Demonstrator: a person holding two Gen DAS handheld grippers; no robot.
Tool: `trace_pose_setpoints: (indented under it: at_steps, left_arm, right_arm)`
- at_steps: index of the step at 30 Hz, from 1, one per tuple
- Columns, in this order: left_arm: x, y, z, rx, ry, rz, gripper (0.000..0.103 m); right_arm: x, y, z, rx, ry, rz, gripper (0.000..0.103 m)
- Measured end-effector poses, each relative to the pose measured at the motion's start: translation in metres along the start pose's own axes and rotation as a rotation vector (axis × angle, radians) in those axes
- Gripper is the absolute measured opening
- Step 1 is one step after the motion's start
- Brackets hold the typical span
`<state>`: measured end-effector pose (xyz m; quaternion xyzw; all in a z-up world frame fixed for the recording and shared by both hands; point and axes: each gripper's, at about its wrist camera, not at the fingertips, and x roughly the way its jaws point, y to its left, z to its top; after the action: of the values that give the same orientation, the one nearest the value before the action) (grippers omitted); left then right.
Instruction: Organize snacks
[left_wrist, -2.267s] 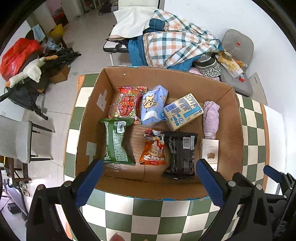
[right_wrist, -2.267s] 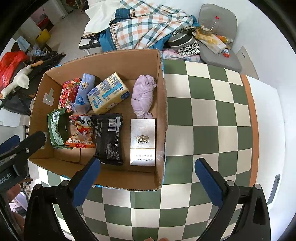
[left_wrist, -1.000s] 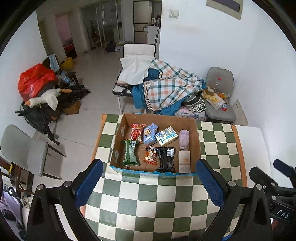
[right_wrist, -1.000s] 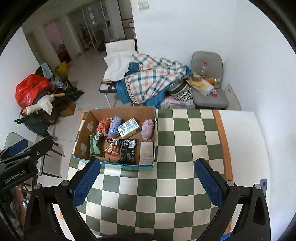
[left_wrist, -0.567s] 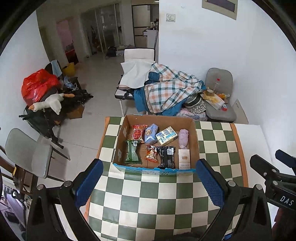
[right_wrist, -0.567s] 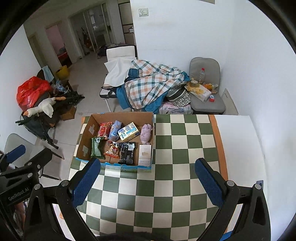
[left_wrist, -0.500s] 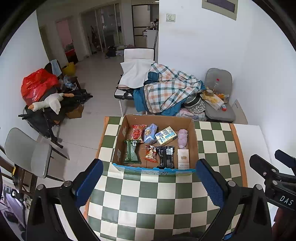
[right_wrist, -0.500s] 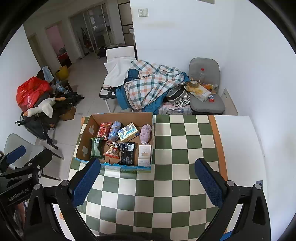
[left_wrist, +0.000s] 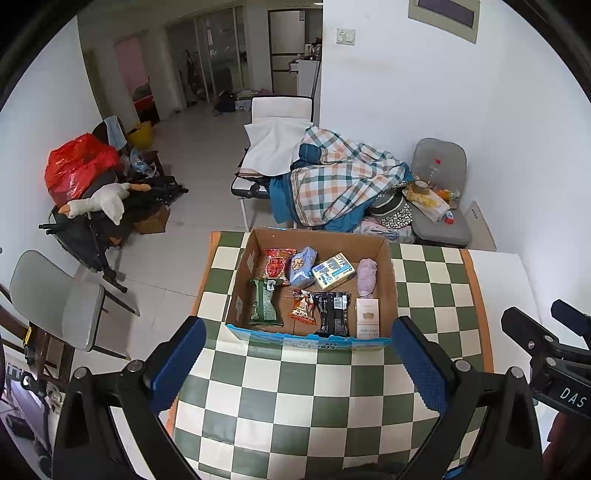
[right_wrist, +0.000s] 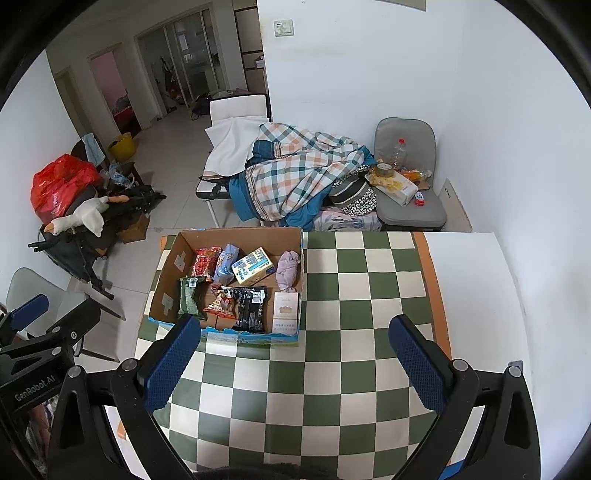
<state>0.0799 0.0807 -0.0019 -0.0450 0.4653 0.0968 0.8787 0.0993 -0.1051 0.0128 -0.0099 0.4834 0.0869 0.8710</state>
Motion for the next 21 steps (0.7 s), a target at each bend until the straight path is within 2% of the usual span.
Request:
trace_pose_setpoints:
  at_steps: [21]
  left_arm:
    - [-0.0021, -0.0007, 0.001, -0.007, 0.001, 0.001, 0.103]
  right_arm:
    - [-0.0022, -0.0026, 0.008, -0.002, -0.007, -0.015, 0.103]
